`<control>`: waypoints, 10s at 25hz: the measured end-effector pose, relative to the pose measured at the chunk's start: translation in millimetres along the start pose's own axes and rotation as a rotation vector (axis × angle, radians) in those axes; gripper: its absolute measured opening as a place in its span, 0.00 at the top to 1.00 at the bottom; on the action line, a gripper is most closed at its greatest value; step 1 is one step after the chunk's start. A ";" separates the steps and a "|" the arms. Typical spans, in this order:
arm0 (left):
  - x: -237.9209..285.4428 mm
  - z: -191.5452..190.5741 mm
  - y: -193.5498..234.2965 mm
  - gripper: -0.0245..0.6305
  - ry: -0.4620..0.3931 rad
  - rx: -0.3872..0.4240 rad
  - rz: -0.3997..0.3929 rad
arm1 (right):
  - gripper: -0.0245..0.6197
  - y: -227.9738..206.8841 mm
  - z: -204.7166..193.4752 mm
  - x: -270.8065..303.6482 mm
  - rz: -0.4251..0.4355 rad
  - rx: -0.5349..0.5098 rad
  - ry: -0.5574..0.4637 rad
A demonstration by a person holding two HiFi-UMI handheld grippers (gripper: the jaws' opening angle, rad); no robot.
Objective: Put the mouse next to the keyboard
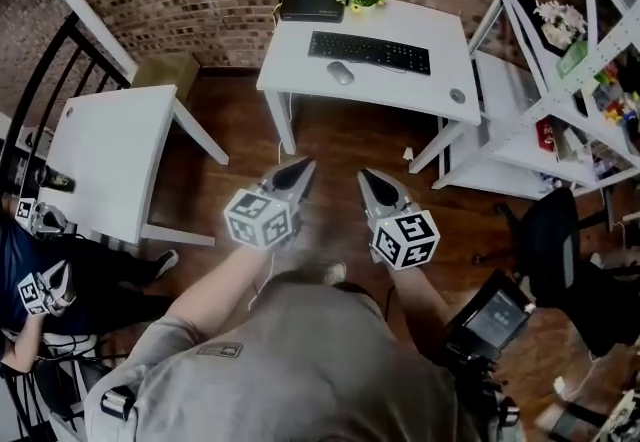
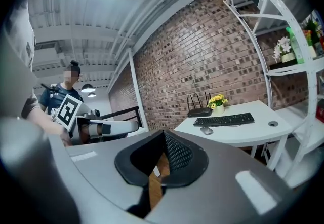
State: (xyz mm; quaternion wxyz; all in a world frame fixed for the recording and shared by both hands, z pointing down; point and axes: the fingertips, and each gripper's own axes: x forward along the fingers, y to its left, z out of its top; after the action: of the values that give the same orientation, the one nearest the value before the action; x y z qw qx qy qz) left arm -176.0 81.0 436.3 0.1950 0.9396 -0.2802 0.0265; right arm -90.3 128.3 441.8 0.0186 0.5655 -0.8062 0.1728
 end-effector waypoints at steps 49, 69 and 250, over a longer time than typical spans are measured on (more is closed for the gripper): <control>253.0 1.5 247.0 0.97 0.210 -0.149 0.096 | 0.83 -222.6 -6.7 325.3 0.002 -0.112 0.377; 256.7 -29.7 279.7 0.97 0.281 -0.238 0.170 | 0.43 -247.1 -93.2 397.4 -0.011 -0.246 0.727; 287.7 -12.7 93.8 0.97 0.099 -0.093 -0.062 | 0.94 -282.8 15.9 129.6 -0.276 -0.150 0.209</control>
State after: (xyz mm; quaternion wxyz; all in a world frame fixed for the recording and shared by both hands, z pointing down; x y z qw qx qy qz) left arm 16.5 -134.6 526.7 0.2529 0.9353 -0.2417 0.0538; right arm 125.5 -78.9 528.9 0.1679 0.6469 -0.7251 0.1658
